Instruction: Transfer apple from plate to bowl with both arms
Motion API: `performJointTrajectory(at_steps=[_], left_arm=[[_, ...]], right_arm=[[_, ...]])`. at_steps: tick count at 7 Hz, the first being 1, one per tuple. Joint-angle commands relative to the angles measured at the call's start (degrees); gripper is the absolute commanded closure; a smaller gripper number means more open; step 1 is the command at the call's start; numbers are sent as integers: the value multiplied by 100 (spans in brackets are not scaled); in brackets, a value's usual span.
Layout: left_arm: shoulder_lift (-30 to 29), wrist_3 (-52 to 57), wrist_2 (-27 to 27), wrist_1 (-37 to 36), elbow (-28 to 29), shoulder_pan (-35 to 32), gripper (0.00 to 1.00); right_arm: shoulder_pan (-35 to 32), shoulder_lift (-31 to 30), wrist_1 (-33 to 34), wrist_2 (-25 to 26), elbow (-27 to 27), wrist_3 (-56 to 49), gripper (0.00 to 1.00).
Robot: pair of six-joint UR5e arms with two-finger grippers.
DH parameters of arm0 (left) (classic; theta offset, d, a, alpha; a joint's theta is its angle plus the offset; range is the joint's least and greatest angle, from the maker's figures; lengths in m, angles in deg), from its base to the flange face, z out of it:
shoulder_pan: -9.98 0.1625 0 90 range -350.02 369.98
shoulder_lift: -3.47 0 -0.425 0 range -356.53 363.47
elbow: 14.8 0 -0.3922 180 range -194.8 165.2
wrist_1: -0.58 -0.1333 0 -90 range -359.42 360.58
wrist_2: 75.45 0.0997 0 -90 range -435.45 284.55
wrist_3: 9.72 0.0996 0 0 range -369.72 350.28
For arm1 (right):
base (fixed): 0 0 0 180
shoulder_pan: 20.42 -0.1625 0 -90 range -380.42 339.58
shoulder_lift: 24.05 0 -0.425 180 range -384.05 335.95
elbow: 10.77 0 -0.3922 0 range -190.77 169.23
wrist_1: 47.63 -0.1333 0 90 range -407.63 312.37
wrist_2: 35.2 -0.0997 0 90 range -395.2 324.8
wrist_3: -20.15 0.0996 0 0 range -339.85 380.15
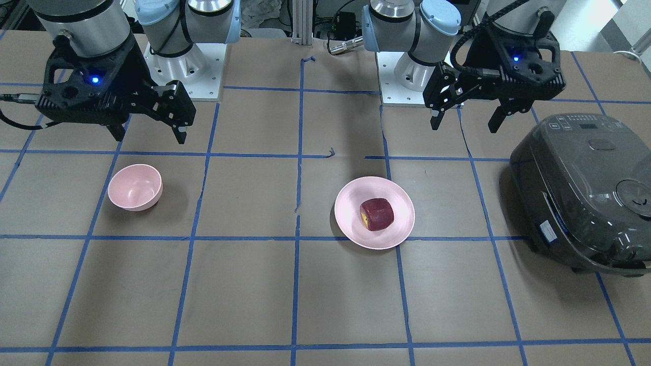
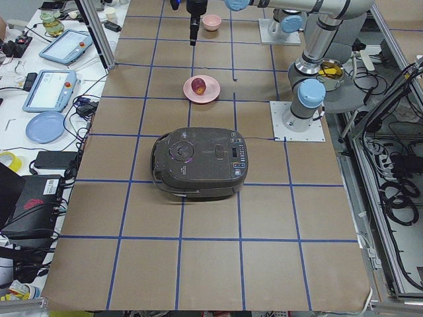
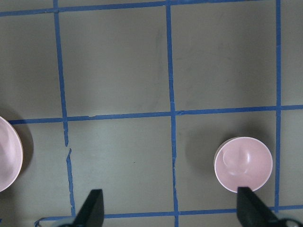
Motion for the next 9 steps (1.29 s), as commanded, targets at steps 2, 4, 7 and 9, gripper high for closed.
performJointTrajectory(at_steps=[2, 4, 7, 9], left_arm=[[-1, -6, -7, -28, -9, -18, 0], [-27, -85, -7, -28, -27, -18, 0], [-97, -164, -15, -213, -36, -18, 0], [-124, -270, -7, -222, -36, -97, 0]], right_arm=[[0, 0, 2, -6, -18, 0, 0], [0, 0, 2, -6, -18, 0, 0], [0, 0, 2, 3, -27, -9, 0], [0, 0, 2, 3, -27, -9, 0]])
